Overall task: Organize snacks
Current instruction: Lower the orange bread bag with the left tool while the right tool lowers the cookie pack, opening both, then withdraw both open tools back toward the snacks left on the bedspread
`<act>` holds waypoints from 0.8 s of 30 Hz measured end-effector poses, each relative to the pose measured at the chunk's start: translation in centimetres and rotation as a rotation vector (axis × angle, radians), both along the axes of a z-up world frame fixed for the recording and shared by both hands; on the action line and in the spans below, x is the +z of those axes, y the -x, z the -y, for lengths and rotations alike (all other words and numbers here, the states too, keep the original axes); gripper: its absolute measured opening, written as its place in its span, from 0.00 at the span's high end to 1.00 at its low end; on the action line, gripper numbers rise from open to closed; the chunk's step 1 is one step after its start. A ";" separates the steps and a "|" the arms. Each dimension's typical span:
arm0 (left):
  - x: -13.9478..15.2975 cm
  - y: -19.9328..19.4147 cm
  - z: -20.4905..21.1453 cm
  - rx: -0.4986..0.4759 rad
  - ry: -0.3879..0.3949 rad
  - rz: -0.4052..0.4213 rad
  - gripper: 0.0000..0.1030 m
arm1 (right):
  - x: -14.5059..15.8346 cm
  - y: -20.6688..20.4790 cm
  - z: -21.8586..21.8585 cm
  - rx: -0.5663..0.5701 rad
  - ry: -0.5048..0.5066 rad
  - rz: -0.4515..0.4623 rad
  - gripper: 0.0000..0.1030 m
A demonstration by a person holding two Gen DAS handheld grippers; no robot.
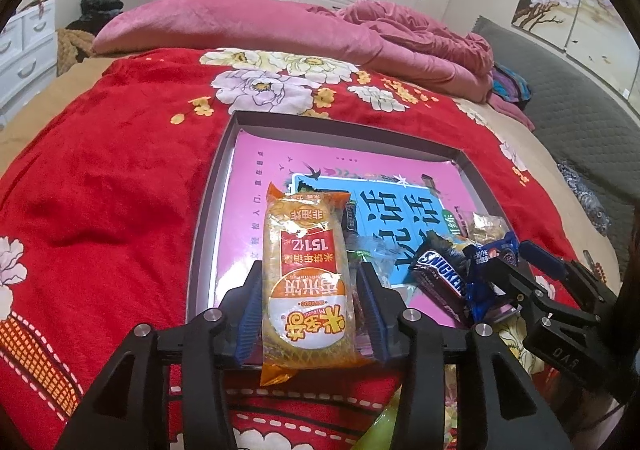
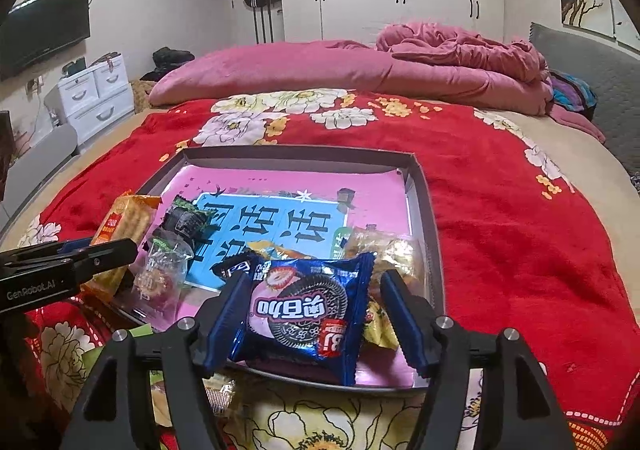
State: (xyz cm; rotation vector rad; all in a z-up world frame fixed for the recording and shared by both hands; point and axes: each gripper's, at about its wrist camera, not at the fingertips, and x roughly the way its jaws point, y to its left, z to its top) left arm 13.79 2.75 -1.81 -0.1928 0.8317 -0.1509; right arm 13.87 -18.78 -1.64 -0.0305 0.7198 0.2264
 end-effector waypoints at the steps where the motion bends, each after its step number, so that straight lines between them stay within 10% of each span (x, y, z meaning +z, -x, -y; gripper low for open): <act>1: 0.0 0.0 0.0 0.000 -0.001 0.000 0.52 | 0.0 0.0 0.1 -0.004 -0.001 0.002 0.30; 24: 1.4 1.1 -0.7 0.008 0.008 0.066 0.28 | 1.5 1.2 1.3 -0.018 -0.058 0.063 0.20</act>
